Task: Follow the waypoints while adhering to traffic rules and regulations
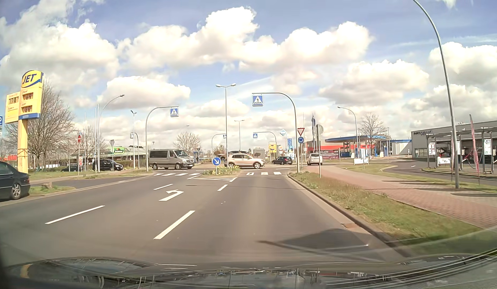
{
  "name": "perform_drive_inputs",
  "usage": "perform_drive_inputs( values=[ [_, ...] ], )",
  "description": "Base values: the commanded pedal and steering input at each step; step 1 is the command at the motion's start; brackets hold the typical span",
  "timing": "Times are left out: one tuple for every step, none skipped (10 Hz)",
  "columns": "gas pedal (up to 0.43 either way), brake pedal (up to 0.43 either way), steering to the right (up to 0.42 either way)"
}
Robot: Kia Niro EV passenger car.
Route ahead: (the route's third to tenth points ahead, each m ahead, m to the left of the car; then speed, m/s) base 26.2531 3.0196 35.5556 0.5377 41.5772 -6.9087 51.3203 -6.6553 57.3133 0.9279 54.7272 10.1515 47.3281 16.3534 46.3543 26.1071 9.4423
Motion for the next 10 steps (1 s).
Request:
perform_drive_inputs(
  values=[
    [0.0,0.262,-0.008],
    [0.0,0.262,-0.008],
    [0.0,0.268,-0.007],
    [0.0,0.274,-0.006],
    [0.0,0.274,-0.006],
    [0.0,0.274,-0.006],
    [0.0,0.274,-0.007],
    [0.0,0.274,-0.006],
    [0.0,0.274,-0.007],
    [0.0,0.274,-0.006]
  ],
)
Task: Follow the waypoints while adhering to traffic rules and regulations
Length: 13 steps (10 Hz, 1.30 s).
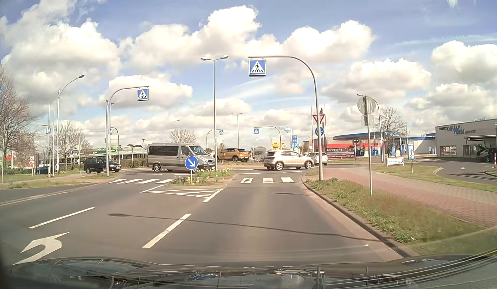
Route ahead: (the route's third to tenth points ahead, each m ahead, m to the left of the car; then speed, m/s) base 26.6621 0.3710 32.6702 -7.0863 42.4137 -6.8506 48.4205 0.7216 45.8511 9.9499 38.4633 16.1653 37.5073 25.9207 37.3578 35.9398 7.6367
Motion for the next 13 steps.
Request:
perform_drive_inputs(
  values=[
    [0.0,0.274,-0.006],
    [0.0,0.274,-0.006],
    [0.0,0.28,-0.003],
    [0.0,0.28,-0.002],
    [0.0,0.287,-0.002],
    [0.0,0.287,-0.001],
    [0.0,0.293,0.0],
    [0.0,0.293,0.002],
    [0.0,0.293,0.003],
    [0.0,0.293,0.003],
    [0.0,0.293,0.003],
    [0.0,0.293,0.003],
    [0.0,0.293,0.004]
  ],
)
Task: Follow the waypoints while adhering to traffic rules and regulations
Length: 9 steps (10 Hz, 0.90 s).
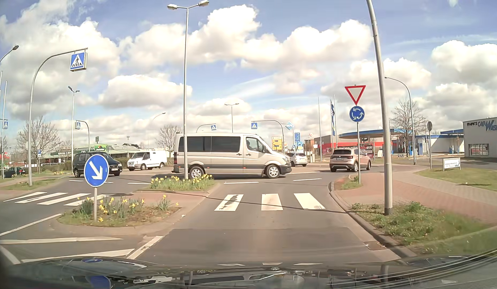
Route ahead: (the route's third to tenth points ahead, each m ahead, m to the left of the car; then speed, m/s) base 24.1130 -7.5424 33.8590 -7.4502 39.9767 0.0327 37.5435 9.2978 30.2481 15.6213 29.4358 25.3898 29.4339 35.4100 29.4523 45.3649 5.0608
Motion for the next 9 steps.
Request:
perform_drive_inputs(
  values=[
    [0.0,0.293,0.003],
    [0.0,0.293,0.004],
    [0.0,0.293,0.004],
    [0.0,0.287,0.005],
    [0.0,0.287,0.005],
    [0.0,0.287,0.006],
    [0.0,0.268,0.005],
    [0.0,0.262,0.005],
    [0.0,0.25,0.006]
  ],
)
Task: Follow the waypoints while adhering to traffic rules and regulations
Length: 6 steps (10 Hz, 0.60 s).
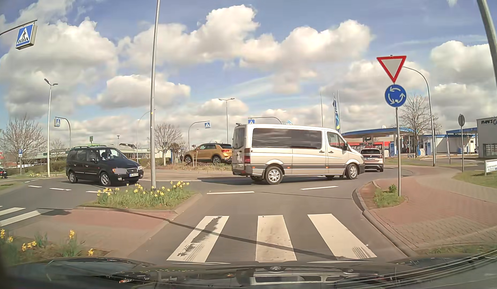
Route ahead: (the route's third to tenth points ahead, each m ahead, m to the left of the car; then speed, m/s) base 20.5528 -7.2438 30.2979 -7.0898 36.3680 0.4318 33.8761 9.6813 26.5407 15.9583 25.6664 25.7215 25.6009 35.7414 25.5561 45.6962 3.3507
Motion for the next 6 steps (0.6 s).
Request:
perform_drive_inputs(
  values=[
    [0.0,0.25,0.006],
    [0.0,0.238,0.006],
    [0.0,0.232,0.007],
    [0.0,0.22,0.009],
    [0.0,0.207,0.011],
    [0.0,0.152,0.015]
  ],
)
